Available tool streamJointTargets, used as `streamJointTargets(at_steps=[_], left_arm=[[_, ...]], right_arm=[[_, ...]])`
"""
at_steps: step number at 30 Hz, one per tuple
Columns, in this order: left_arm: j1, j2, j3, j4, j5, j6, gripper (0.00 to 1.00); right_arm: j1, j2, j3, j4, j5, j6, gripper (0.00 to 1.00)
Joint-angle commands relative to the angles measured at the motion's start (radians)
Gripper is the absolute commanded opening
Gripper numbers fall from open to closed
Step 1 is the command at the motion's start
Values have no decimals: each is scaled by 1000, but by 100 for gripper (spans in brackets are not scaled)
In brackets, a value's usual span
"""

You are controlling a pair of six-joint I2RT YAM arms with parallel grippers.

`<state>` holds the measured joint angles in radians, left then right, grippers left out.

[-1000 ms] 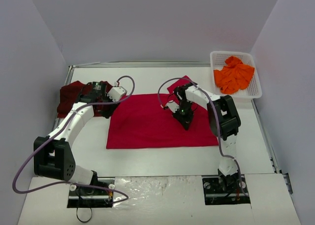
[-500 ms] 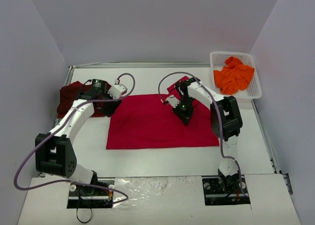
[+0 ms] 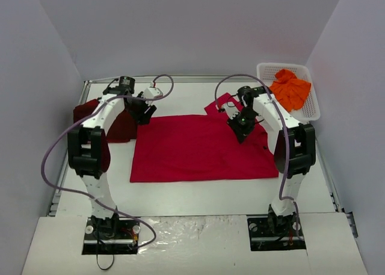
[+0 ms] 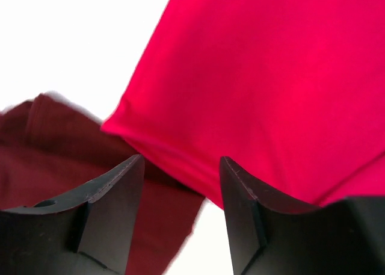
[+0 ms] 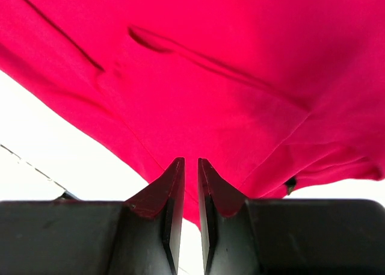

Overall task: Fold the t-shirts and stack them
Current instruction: Fold the flattened tshirt in 1/3 of the way

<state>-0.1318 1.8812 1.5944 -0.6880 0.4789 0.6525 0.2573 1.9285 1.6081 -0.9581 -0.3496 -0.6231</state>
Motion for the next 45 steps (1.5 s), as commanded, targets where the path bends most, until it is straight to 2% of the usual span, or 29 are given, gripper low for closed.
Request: streamJointTargets(at_steps=[1,4,9,13,15,23,27,31,36,38,40,45], left_arm=[[64,108,140,-145,159,107,52],[90,248,359,-290,187,160,52],[121,418,559,-358,187,205,52],[126,538,746,-520,193,272,52],[127,588,826,-548,193,276,52],[127,605,823,-541,179,299,50],[127,613,820,-559,168,315,43],[127,616,812,-576,175,329,20],[123,618,800,-593,175,340,25],[121,615,790,-594,173,345,18],[121,608,786,-596,178,345,4],[120,585,780,-605,195,334,2]], right_arm=[[-36,12,-31,-28,-23,13,11],[-47,27,-30,-27,-12,22,11],[-55,63,-33,-25,1,31,7],[-58,92,-42,-24,20,36,6],[-61,107,-34,-24,24,39,5],[-61,142,-13,-28,44,48,4],[-62,142,-14,-28,44,45,4],[-62,150,-14,-28,50,46,3],[-69,148,-16,-27,50,45,3],[-72,150,-17,-25,46,42,3],[-73,150,-20,-24,46,42,2],[-81,132,-10,-16,40,40,0]])
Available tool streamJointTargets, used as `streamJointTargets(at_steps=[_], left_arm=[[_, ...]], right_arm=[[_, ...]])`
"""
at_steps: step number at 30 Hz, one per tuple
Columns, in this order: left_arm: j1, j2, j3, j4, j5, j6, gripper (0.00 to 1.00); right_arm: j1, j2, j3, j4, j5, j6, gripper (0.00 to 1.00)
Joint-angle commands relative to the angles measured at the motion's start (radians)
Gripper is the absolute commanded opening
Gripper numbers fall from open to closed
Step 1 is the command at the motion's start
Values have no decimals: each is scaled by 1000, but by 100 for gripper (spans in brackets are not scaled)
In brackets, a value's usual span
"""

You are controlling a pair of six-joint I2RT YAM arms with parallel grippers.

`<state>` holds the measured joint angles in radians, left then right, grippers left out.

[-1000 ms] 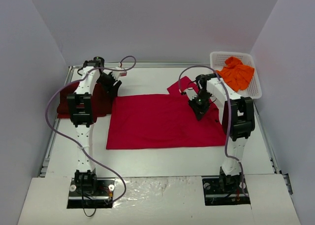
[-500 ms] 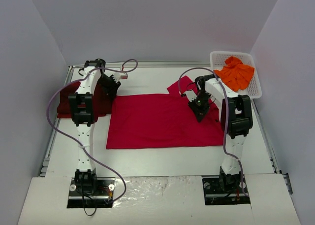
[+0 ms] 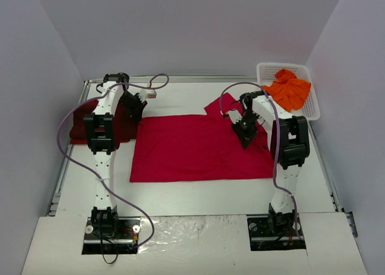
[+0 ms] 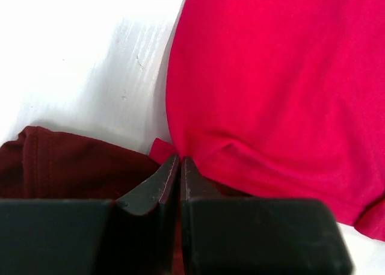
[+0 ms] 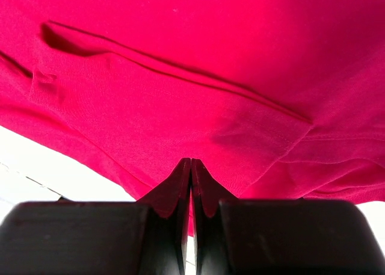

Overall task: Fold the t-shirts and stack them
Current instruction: Fold the flattened tshirt in 1/3 of the way

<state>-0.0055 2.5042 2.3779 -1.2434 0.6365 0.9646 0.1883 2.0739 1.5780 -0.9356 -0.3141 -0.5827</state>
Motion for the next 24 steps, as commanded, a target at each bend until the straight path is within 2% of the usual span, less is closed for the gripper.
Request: streamJointTargets(at_steps=[1,6,10,14,21,24], left_arm=[[-10,-45,-3,-47,34,8,2],[-14,-109,-70,5,14,-87,2],[-27,-189,-178,105,9,-141,2],[-42,-248,-258,153,-3,-182,2],[-50,-297,-318,185,-37,-225,2],[-53,-301,-321,185,-43,-240,2]], right_arm=[[-15,-17,33,-37,6,3,0],[-32,-49,121,12,30,41,1],[-53,-11,285,41,33,73,9],[-87,116,515,55,-16,106,14],[-93,327,787,54,-102,118,18],[-98,419,899,67,-126,126,24]])
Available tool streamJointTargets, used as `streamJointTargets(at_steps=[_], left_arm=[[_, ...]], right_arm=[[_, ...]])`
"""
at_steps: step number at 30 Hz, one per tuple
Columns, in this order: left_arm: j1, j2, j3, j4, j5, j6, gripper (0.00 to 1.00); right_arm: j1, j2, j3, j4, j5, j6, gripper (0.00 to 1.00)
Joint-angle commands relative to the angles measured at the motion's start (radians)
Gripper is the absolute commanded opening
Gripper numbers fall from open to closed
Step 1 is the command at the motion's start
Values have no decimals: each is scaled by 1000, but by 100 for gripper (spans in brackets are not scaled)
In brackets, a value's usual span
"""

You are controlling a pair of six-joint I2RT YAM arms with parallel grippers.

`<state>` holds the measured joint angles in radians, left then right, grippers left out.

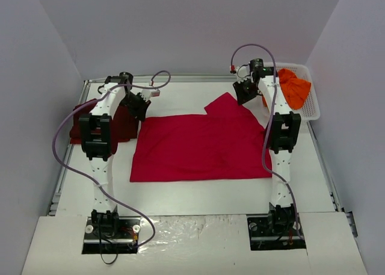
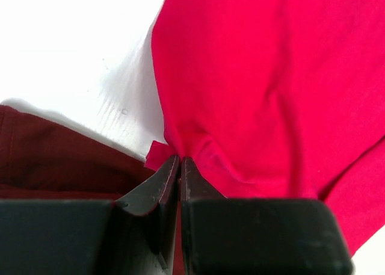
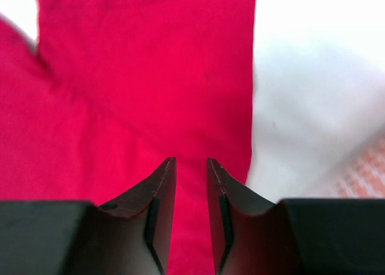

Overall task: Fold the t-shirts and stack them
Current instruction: Fold the flattened tshirt in 1/3 of the way, then grap the side of the flattened tshirt furthest away from the robot with both arms

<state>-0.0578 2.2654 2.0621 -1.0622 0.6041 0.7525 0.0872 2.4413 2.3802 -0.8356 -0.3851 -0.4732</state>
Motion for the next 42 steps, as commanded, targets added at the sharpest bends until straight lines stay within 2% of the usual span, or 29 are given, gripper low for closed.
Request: streamJointTargets(at_steps=[1,4,9,12,13,16,18,27,39,41,42], left_arm=[[-2,-63,-5,2,-12,-30,2],[-14,-69,-10,2,-33,-33,2],[-19,-84,-16,14,-35,-58,2],[-23,-93,-22,19,-40,-67,2],[-27,-93,-23,21,-43,-68,2],[-33,-93,-23,24,-46,-77,2],[-36,-93,-25,31,-46,-87,2],[-40,-84,-46,51,-55,-104,2],[-40,-98,-80,70,-67,-114,2],[-40,-98,-79,67,-69,-114,2],[-42,-98,-77,67,-69,-113,2]], right_arm=[[0,85,111,-1,-61,34,25],[-3,114,122,87,-100,51,31],[0,124,88,265,-107,94,34],[0,122,80,361,-97,123,42],[-1,122,77,410,-90,134,50],[2,124,65,487,-75,168,62],[2,142,71,515,-67,192,66],[23,265,138,596,-3,209,67],[48,323,168,616,15,211,69],[51,328,174,616,18,209,68],[51,331,174,618,22,208,62]])
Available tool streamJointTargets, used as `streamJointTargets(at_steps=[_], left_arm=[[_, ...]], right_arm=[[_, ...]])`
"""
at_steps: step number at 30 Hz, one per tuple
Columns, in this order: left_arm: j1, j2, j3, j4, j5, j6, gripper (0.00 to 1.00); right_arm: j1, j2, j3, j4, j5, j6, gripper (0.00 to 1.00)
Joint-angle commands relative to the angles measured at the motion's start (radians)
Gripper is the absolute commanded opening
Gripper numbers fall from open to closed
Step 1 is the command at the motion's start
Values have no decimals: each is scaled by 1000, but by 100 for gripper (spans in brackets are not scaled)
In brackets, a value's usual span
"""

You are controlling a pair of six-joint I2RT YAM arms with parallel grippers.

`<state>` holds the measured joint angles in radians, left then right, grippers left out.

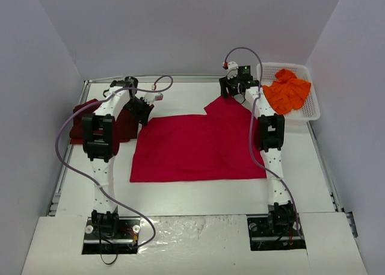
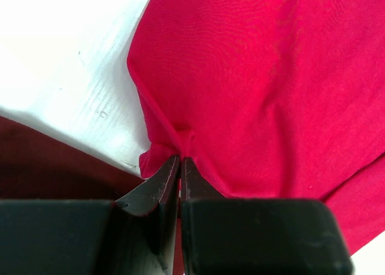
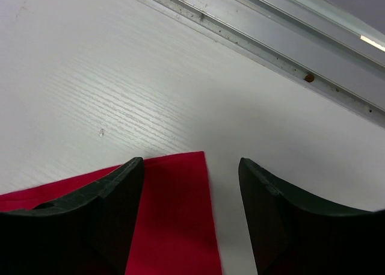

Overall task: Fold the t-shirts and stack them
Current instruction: Grap the side of the flattened tshirt furthest away from the robot with both arms

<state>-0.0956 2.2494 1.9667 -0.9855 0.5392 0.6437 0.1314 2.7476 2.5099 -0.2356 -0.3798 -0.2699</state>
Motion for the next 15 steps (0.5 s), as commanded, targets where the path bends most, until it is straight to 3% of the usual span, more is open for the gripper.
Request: streamJointTargets(at_steps=[1,2,5,15], left_arm=[[-4,-82,18,-12,-5,-4,2],[-4,-82,17,-13,-7,-6,2],[-4,-82,12,-13,-5,-3,2],[-4,-71,14,-15,-1,-3,2]], right_arm=[[8,26,43,16,18,5,59],[10,27,40,16,19,3,51],[11,20,20,12,33,-3,42],[7,-11,-66,-16,67,-42,44]])
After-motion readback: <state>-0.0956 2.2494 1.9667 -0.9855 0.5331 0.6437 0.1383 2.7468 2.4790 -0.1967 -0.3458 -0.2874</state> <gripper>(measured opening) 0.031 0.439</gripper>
